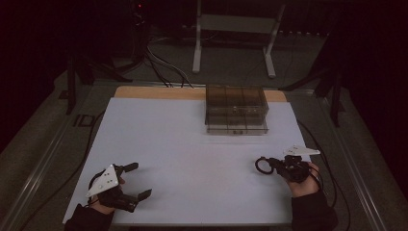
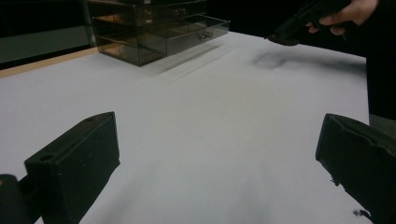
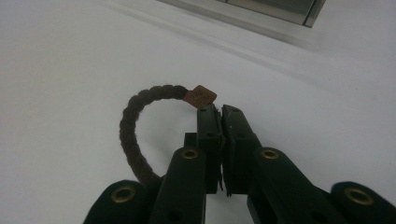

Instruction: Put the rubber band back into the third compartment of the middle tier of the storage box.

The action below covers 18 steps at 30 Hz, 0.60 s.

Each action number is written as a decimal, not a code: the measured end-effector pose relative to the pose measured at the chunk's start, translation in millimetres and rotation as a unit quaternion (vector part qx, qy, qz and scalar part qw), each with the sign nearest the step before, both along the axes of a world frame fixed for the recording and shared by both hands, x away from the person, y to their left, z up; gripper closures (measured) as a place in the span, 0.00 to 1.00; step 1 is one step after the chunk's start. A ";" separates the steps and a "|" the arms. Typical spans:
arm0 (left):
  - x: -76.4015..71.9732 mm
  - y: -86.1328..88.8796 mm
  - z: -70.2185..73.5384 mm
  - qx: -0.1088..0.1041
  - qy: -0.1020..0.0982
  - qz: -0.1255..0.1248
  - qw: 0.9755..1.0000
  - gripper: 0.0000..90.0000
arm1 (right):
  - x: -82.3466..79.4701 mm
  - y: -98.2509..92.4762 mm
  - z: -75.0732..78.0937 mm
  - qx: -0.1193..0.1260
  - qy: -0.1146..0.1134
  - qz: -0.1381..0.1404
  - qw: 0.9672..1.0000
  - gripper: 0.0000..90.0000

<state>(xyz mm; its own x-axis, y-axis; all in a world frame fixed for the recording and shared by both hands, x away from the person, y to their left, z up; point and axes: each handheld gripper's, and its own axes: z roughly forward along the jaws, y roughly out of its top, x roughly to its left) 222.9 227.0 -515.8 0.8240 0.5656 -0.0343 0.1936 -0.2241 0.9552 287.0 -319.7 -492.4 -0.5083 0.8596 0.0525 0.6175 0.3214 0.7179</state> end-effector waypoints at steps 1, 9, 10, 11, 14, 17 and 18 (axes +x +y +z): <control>0.1 0.4 0.1 -0.001 0.000 0.000 1.000 0.00 | 1.1 0.7 0.3 0.000 0.000 0.000 1.000 0.97; 0.0 1.2 0.0 -0.001 -0.001 0.000 1.000 0.00 | 14.1 8.8 5.4 -0.004 -0.003 0.001 1.000 0.97; 0.0 1.1 -0.2 -0.001 0.000 0.000 1.000 0.00 | 16.1 10.1 6.2 -0.005 -0.003 0.001 1.000 0.97; 0.1 1.1 -0.3 -0.001 0.000 -0.001 1.000 0.00 | 18.2 11.3 6.8 -0.006 -0.004 0.000 1.000 0.97; 0.1 0.8 -0.2 -0.001 0.000 -0.002 1.000 0.00 | 24.8 15.6 8.7 -0.013 -0.007 0.006 1.000 0.97; 0.2 0.8 -0.5 -0.001 0.001 -0.001 1.000 0.00 | 31.6 18.5 11.9 -0.016 -0.008 0.008 1.000 0.97; 0.2 0.7 -0.4 -0.001 0.001 -0.001 1.000 0.00 | 33.8 19.5 13.1 -0.017 -0.009 0.009 1.000 0.97</control>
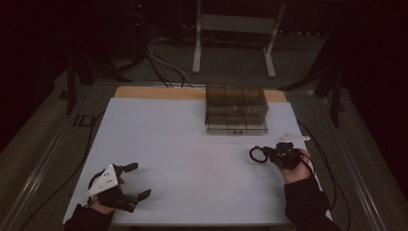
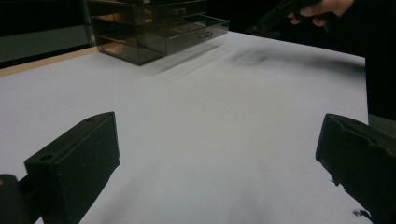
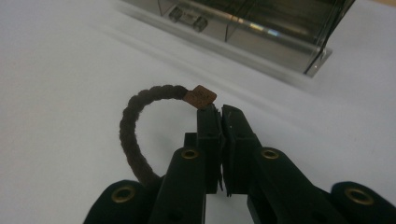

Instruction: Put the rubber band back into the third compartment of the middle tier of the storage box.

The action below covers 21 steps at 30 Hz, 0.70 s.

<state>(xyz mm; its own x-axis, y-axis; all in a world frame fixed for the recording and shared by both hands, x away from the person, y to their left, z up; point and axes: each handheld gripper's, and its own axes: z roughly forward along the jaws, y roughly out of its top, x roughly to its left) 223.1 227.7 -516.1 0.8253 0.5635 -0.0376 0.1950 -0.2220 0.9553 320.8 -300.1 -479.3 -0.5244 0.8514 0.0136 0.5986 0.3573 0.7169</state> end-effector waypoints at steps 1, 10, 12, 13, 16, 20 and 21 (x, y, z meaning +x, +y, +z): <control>0.0 0.0 0.1 0.000 -0.001 0.000 1.000 0.00 | 2.3 0.8 1.4 -0.002 -0.001 0.001 1.000 0.97; 0.3 0.3 -0.5 0.000 0.001 0.000 1.000 0.00 | 15.4 4.7 12.6 -0.002 -0.006 0.003 1.000 0.97; 0.3 0.3 -0.5 0.000 0.001 0.000 1.000 0.00 | 17.5 4.4 13.7 -0.001 -0.004 0.002 1.000 0.97; 0.2 0.3 -0.5 0.000 0.001 0.000 1.000 0.00 | 18.4 4.0 13.9 0.000 -0.005 0.001 1.000 0.97; 0.1 0.1 -0.3 0.001 0.000 0.000 1.000 0.00 | 20.5 3.7 15.0 0.001 -0.004 0.001 1.000 0.97; 0.1 -0.2 -0.5 0.000 0.001 -0.001 1.000 0.00 | 22.7 3.5 17.7 0.000 -0.006 0.001 1.000 0.97; 0.1 -0.3 -0.5 0.000 0.001 -0.001 1.000 0.00 | 23.4 3.3 18.8 0.000 -0.006 0.000 1.000 0.97</control>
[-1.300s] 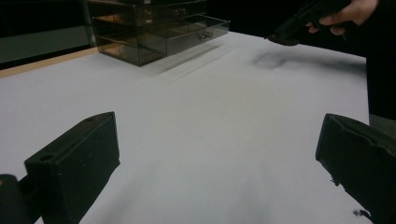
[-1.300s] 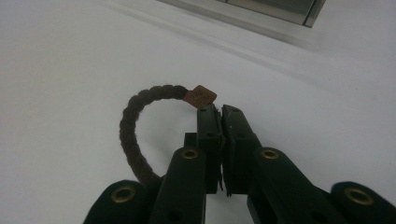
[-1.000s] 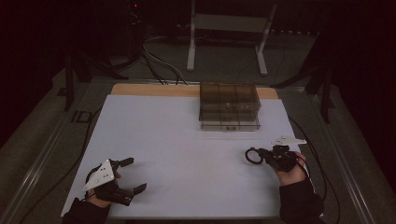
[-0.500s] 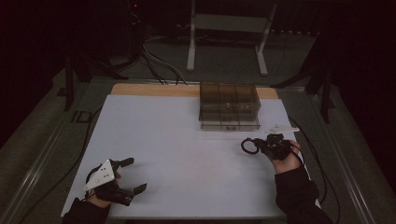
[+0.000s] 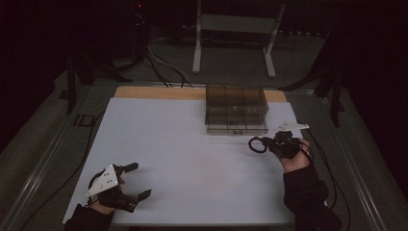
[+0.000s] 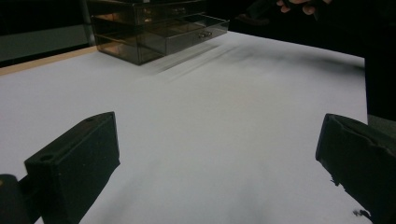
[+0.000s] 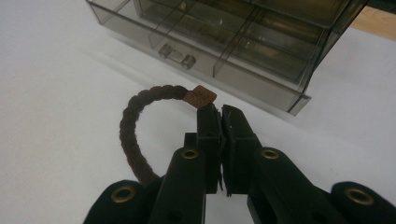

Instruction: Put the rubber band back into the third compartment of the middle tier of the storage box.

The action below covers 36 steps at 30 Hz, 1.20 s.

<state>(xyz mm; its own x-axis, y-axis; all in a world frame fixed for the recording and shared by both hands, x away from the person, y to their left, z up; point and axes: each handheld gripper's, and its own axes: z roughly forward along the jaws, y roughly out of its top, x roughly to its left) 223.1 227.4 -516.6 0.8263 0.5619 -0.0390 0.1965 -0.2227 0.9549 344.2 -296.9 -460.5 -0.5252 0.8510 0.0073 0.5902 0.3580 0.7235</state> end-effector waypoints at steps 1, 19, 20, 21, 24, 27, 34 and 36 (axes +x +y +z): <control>0.0 -0.1 0.0 0.001 -0.001 0.000 1.000 0.00 | 0.7 -0.1 1.2 0.000 -0.001 -0.001 1.000 0.97; 0.2 0.1 -0.4 0.001 0.002 0.000 1.000 0.00 | 20.4 0.9 21.8 -0.009 -0.011 0.002 1.000 0.97; 0.3 0.1 -0.5 0.000 0.002 0.000 1.000 0.00 | 21.6 0.0 22.2 -0.006 -0.012 0.000 1.000 0.97; 0.3 0.1 -0.5 0.000 0.002 -0.001 1.000 0.00 | 22.7 -0.7 22.7 -0.003 -0.011 -0.001 1.000 0.97; 0.2 -0.1 -0.5 0.001 0.002 -0.001 1.000 0.00 | 26.1 -1.7 24.7 -0.003 -0.013 -0.004 1.000 0.97; 0.4 0.1 -0.6 0.001 0.002 -0.001 1.000 0.00 | 30.7 -2.3 26.9 -0.006 -0.015 -0.006 1.000 0.97; 0.2 0.3 -0.5 -0.001 0.002 0.000 1.000 0.00 | 43.6 -4.3 32.1 -0.013 -0.019 -0.013 1.000 0.97; 0.0 0.3 -0.4 0.000 0.001 0.000 1.000 0.00 | 46.9 -5.2 33.4 -0.013 -0.020 -0.016 1.000 0.97</control>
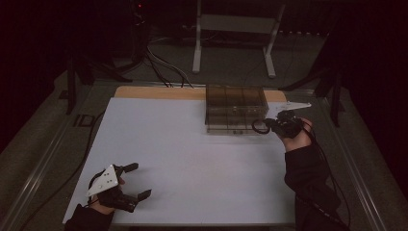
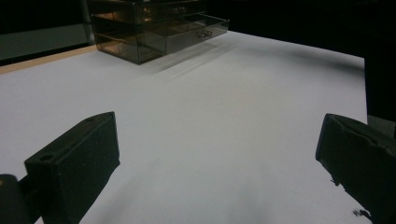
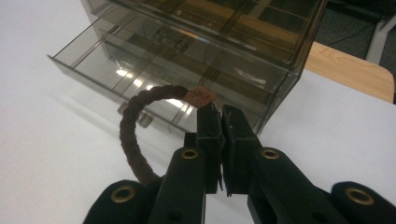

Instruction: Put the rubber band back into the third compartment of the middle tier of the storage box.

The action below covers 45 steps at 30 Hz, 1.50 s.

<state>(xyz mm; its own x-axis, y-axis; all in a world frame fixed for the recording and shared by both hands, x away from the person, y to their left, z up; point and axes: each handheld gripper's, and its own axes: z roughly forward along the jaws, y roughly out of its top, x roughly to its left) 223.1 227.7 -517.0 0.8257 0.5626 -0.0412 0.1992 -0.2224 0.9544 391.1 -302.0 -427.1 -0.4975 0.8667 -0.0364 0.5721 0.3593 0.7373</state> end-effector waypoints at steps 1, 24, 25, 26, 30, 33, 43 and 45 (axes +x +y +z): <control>-0.1 0.0 0.1 0.000 0.000 0.000 1.000 0.00 | 1.5 -0.5 0.3 0.000 0.000 -0.001 1.000 0.97; -0.4 -0.6 0.2 0.004 -0.001 0.000 1.000 0.00 | 32.4 -2.3 -1.6 0.000 0.007 -0.011 1.000 0.97; -0.4 -0.6 0.2 0.004 -0.001 0.000 1.000 0.00 | 33.6 -1.9 -2.0 -0.001 0.008 -0.010 1.000 0.97; -0.5 -0.7 0.1 0.005 -0.002 0.000 1.000 0.00 | 34.7 -1.3 -2.4 -0.001 0.008 -0.010 1.000 0.97; -0.5 -0.6 0.2 0.005 -0.002 0.000 1.000 0.00 | 39.7 0.0 -4.6 -0.001 0.012 -0.010 1.000 0.97; -0.6 -0.6 0.3 0.004 -0.003 -0.001 1.000 0.00 | 43.7 0.3 -6.5 -0.001 0.015 -0.010 1.000 0.97; -0.6 -0.6 0.0 0.004 -0.001 -0.001 1.000 0.00 | 52.5 -0.6 -19.2 -0.001 0.023 -0.007 1.000 0.97; -0.6 -0.7 0.1 0.004 -0.002 -0.002 1.000 0.00 | 53.9 -1.0 -23.1 0.000 0.026 -0.006 1.000 0.96</control>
